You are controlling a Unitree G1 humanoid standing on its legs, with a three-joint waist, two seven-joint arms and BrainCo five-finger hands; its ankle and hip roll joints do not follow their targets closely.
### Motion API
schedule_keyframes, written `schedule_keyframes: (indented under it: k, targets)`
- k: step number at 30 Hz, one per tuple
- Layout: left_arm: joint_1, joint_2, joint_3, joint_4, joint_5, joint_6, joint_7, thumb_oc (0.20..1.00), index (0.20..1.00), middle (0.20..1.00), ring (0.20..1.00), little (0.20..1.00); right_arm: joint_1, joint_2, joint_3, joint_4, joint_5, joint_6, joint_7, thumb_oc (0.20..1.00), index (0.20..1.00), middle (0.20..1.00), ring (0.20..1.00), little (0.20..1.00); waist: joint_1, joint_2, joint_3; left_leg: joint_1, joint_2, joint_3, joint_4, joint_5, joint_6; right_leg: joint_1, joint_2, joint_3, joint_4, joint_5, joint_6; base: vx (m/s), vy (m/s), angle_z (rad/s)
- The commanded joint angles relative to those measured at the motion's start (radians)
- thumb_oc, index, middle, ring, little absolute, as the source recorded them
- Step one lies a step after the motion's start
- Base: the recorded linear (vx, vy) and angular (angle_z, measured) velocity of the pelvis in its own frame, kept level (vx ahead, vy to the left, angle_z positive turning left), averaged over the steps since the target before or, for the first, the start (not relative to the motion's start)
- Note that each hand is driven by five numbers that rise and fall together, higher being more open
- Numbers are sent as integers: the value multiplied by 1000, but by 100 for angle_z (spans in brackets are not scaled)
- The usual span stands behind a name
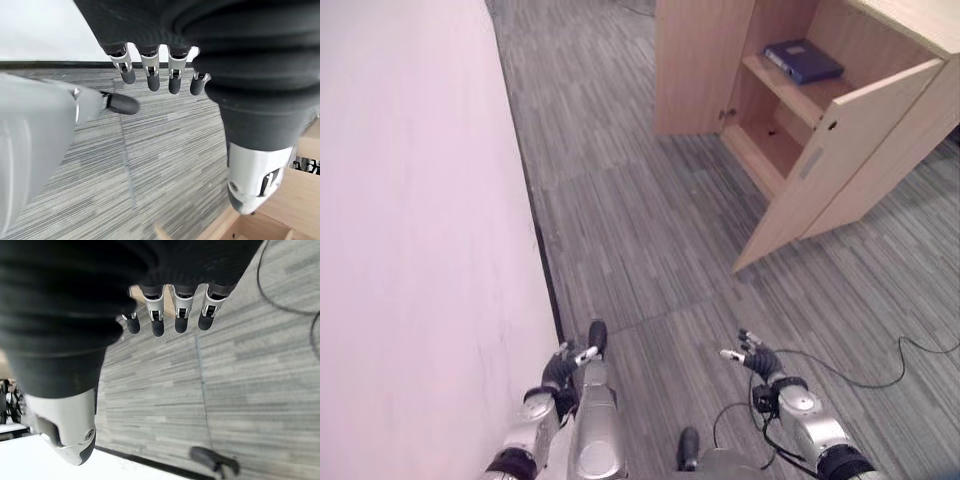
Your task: Put the empty folder in the office cabinet
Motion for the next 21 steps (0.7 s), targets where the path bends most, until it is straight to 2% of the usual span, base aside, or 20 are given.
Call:
schedule_keyframes:
  k: [1,3,4,5,6,7,8,10,11,12,13,14,15,16,17,18,19,20,21]
  targets:
    - [27,68,-9,-162,-3,-54,1,1000,1000,1000,1000,1000,-18,17,-9,-80,13,-32,15,1000,1000,1000,1000,1000,49,-58,-74,-49,-22,-1,29,210,-11,207,-129,64,25,-45,104,367,191,-61]
    - [29,83,-9,-159,12,-50,-1,1000,1000,1000,1000,1000,-18,32,-4,-63,8,-32,23,1000,1000,1000,1000,1000,60,-86,-89,-15,-69,26,32,195,29,169,-162,75,151,78,134,492,308,-36]
    - [27,102,-8,-176,11,-53,3,1000,1000,1000,1000,1000,-30,39,1,-71,5,-28,26,1000,1000,1000,1000,1000,57,-89,-82,29,-93,49,29,158,76,52,-176,86,366,221,150,414,367,-11]
    - [25,113,-4,-180,5,-56,4,1000,1000,1000,1000,1000,-38,41,6,-70,8,-35,32,1000,1000,1000,1000,1000,54,-80,-77,57,-104,58,21,137,101,7,-181,69,455,318,166,293,292,-12]
    - [25,113,-4,-180,5,-56,4,1000,1000,1000,1000,1000,-38,41,6,-70,8,-35,32,1000,1000,1000,1000,1000,54,-80,-77,57,-104,58,21,137,101,7,-181,69,455,318,166,328,338,20]
    - [19,125,0,-202,-5,-55,6,1000,1000,1000,1000,1000,-55,44,6,-81,6,-35,36,1000,1000,1000,1000,1000,45,-62,-66,115,-126,72,15,92,142,-51,-212,2,595,390,189,597,440,35]
    - [21,121,7,-200,4,-54,16,1000,1000,1000,1000,1000,-44,52,-11,-77,2,-27,32,1000,1000,1000,1000,1000,-5,-34,-49,217,-162,56,-3,37,174,-163,-141,-20,705,300,164,593,439,35]
    - [21,120,7,-200,4,-54,16,1000,1000,1000,1000,1000,-44,51,-11,-78,2,-27,32,1000,1000,1000,1000,1000,-5,-29,-51,216,-157,56,-4,38,173,-163,-136,-21,701,304,162,330,150,5]
    - [26,116,18,-203,-2,-56,16,1000,1000,1000,1000,1000,-28,48,-24,-86,9,-28,34,1000,1000,1000,1000,1000,-36,-15,-42,277,-174,45,-10,8,179,-241,-71,-51,661,259,159,295,84,42]
    - [27,116,18,-203,-2,-56,16,1000,1000,1000,1000,1000,-27,48,-23,-87,9,-28,34,1000,1000,1000,1000,1000,-40,-19,-40,279,-179,42,-7,3,179,-239,-76,-53,668,251,160,566,128,37]
    - [32,115,18,-215,-4,-55,14,1000,1000,1000,1000,1000,-11,42,-35,-87,13,-28,35,1000,1000,1000,1000,1000,-74,-7,-30,334,-186,23,-15,-28,175,-328,-35,-93,617,205,148,422,42,29]
    - [35,115,20,-223,-1,-55,11,1000,1000,1000,1000,1000,-2,36,-46,-83,13,-27,35,1000,1000,1000,1000,1000,-88,-9,-31,357,-195,15,-16,-48,173,-369,-18,-106,546,206,137,432,42,1]
    - [38,115,20,-224,-1,-55,11,1000,1000,1000,1000,1000,-1,36,-45,-84,13,-26,35,1000,1000,1000,1000,1000,-92,-10,-27,365,-197,11,-16,-54,173,-361,-21,-109,549,196,138,341,-30,13]
    - [44,115,23,-233,1,-54,8,1000,1000,1000,1000,1000,12,34,-55,-79,15,-26,35,1000,1000,1000,1000,1000,-108,-18,-29,396,-208,0,-16,-84,169,-381,-21,-118,453,202,131,559,-127,30]
    - [57,115,28,-242,3,-55,-1,1000,1000,1000,1000,1000,24,29,-73,-66,20,-25,32,1000,1000,1000,1000,1000,-130,-38,-41,447,-224,-7,-16,-134,152,-407,-58,-136,245,220,113,563,-126,39]
    - [60,114,28,-243,3,-55,-1,1000,1000,1000,1000,1000,25,29,-72,-66,20,-25,32,1000,1000,1000,1000,1000,-134,-30,-34,460,-214,-10,-16,-142,150,-385,-48,-144,229,221,112,781,-193,45]
    - [68,110,33,-250,13,-56,-9,1000,1000,1000,1000,1000,36,23,-88,-47,24,-25,31,1000,1000,1000,1000,1000,-157,-29,-47,512,-208,-21,-16,-190,131,-396,-67,-157,47,274,115,621,-148,36]
    - [70,106,37,-251,19,-58,-12,1000,1000,1000,1000,1000,43,25,-100,-35,26,-24,31,1000,1000,1000,1000,1000,-173,-31,-52,542,-204,-25,-16,-211,122,-428,-93,-157,-2,315,128,620,-141,46]
    - [71,105,37,-251,19,-58,-12,1000,1000,1000,1000,1000,44,23,-100,-35,26,-24,31,1000,1000,1000,1000,1000,-172,-22,-51,548,-195,-22,-16,-218,121,-416,-82,-160,-16,320,129,422,-112,40]
